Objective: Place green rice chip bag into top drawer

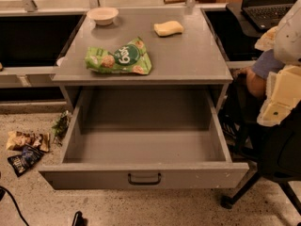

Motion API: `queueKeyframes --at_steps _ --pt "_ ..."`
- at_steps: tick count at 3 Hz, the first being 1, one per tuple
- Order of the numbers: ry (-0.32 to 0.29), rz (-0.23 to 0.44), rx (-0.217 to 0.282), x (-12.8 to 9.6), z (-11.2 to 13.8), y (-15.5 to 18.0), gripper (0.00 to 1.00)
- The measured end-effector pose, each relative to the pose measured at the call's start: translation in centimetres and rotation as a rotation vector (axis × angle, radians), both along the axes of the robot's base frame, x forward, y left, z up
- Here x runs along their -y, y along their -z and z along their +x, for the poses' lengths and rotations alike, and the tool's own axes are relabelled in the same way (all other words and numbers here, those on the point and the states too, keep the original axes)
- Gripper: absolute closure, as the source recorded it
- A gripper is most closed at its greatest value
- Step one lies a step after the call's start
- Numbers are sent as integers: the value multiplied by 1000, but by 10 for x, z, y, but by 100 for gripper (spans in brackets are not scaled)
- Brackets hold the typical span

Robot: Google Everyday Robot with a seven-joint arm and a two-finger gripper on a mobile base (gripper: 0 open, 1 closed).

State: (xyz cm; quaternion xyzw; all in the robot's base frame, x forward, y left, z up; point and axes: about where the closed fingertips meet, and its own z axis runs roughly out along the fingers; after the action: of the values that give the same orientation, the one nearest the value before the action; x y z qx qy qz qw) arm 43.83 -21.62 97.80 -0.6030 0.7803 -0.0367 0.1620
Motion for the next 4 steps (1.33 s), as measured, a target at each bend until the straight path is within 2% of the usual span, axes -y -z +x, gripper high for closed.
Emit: queueKeyframes --at_steps 1,2,3,4 --pt "0 0 0 0 0 0 0" --pt "-21 46 56 -16 31 1 0" --pt "-80 129 128 -55 86 7 0" --pt "-141 212 174 -96 127 18 0"
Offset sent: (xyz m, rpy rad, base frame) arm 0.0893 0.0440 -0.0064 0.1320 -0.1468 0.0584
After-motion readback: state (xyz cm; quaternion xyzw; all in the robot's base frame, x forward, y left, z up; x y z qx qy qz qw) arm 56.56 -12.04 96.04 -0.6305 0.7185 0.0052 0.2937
